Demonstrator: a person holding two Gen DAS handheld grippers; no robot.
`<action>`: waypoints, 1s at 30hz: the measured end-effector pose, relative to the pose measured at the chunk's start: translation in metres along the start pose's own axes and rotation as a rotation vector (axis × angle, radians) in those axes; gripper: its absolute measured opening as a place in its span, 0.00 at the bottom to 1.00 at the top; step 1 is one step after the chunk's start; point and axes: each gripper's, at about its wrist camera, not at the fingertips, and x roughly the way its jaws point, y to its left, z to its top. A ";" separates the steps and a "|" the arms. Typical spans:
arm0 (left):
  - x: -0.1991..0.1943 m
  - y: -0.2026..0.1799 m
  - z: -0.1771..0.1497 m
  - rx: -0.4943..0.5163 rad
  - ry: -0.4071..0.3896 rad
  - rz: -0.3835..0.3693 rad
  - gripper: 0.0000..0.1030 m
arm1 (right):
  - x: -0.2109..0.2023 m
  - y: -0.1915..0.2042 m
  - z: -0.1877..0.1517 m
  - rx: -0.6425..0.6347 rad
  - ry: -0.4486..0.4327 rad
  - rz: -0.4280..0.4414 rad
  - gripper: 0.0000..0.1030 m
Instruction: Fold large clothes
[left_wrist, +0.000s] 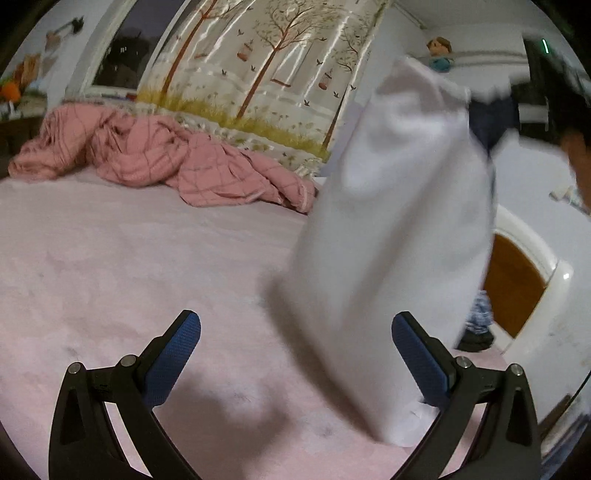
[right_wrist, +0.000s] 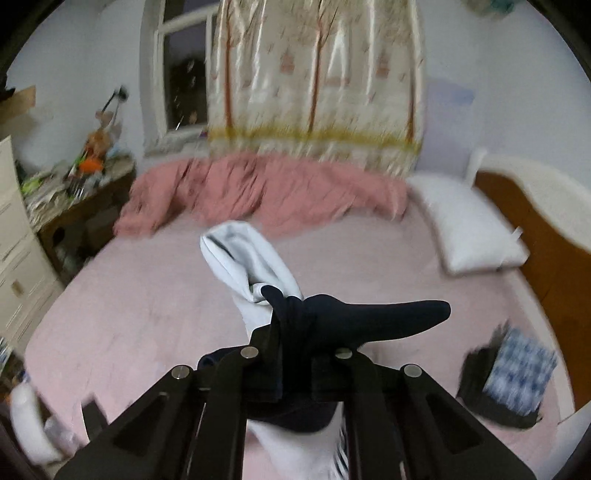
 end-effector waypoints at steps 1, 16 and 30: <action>-0.004 0.001 -0.002 -0.003 0.000 -0.017 1.00 | 0.013 0.001 -0.019 0.007 0.053 0.036 0.10; -0.012 0.016 -0.044 0.029 0.064 0.090 1.00 | 0.154 0.046 -0.158 -0.012 0.225 0.356 0.65; 0.011 0.012 -0.070 0.039 0.209 0.216 1.00 | 0.095 -0.153 -0.246 0.321 0.122 -0.031 0.85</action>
